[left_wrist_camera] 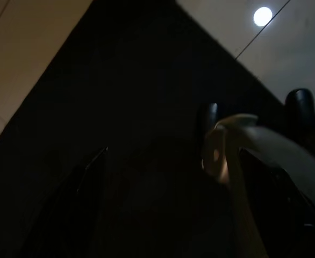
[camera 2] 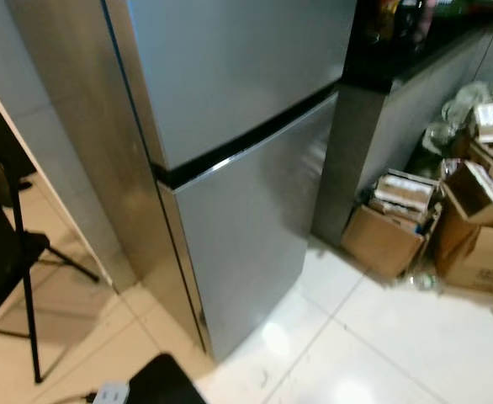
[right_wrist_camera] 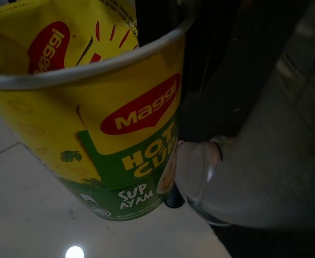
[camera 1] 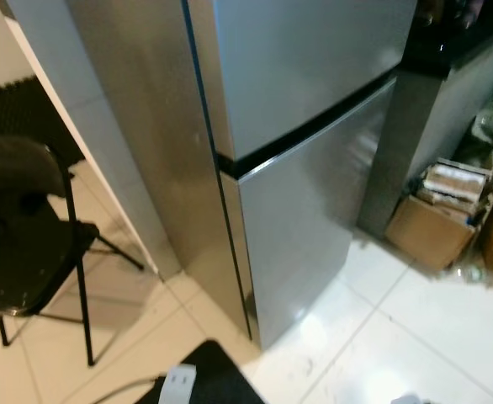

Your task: Restocking fridge

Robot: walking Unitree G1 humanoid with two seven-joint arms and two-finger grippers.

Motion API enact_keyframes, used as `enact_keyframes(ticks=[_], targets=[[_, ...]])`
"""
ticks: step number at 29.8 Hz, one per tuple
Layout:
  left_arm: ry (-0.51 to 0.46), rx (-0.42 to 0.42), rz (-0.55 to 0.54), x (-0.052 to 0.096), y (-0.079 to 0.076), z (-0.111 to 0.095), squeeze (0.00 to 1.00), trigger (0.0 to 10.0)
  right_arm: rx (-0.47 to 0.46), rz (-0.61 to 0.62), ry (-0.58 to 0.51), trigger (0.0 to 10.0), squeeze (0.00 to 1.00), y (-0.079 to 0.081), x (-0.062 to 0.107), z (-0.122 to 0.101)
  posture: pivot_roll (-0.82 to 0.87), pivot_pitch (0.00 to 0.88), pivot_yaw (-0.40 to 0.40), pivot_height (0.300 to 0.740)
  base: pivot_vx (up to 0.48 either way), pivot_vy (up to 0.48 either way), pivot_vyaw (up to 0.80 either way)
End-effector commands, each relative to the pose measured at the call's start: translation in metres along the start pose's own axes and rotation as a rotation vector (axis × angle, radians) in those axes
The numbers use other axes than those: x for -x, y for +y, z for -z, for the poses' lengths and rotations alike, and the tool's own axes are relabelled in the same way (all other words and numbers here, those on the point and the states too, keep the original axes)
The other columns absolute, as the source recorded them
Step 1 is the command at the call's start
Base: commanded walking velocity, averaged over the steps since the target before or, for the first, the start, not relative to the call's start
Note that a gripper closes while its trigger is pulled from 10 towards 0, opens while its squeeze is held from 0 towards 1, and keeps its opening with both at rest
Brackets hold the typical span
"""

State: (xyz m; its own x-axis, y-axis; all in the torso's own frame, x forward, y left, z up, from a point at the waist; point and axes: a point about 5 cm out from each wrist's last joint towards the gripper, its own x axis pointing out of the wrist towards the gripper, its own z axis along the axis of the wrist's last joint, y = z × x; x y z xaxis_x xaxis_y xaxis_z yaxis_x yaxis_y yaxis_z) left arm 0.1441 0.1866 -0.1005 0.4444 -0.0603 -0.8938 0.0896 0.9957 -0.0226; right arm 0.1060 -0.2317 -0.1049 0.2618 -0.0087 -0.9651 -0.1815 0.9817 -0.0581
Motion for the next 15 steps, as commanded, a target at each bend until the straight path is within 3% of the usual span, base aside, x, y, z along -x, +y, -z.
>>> enact_keyframes(ticks=[1, 3, 9, 15], targets=[[0.009, 0.007, -0.011, 0.0013, 0.0045, 0.0042, 0.00, 10.0, 0.013, -0.006, -0.007, 10.0, 0.00, 0.0027, -0.0007, -0.0032, -0.13, 0.000, 0.014, 0.740, 0.000, 0.000, 0.66], [0.010, 0.008, -0.010, 0.0014, 0.0043, 0.0046, 0.00, 10.0, 0.008, 0.002, -0.006, 10.0, 0.00, 0.0022, -0.0007, -0.0030, -0.13, 0.000, 0.014, 0.740, 0.000, 0.000, 0.66], [0.015, 0.009, 0.002, 0.0016, 0.0024, 0.0078, 0.00, 10.0, 0.012, 0.024, -0.002, 10.0, 0.00, 0.0005, -0.0005, -0.0019, -0.13, 0.000, 0.014, 0.740, 0.000, 0.000, 0.00], [0.017, 0.007, 0.010, 0.0013, 0.0006, 0.0080, 0.00, 10.0, 0.009, 0.014, -0.006, 10.0, 0.00, 0.0016, -0.0006, -0.0025, -0.13, 0.000, 0.015, 0.740, 0.000, -0.465, 0.00]])
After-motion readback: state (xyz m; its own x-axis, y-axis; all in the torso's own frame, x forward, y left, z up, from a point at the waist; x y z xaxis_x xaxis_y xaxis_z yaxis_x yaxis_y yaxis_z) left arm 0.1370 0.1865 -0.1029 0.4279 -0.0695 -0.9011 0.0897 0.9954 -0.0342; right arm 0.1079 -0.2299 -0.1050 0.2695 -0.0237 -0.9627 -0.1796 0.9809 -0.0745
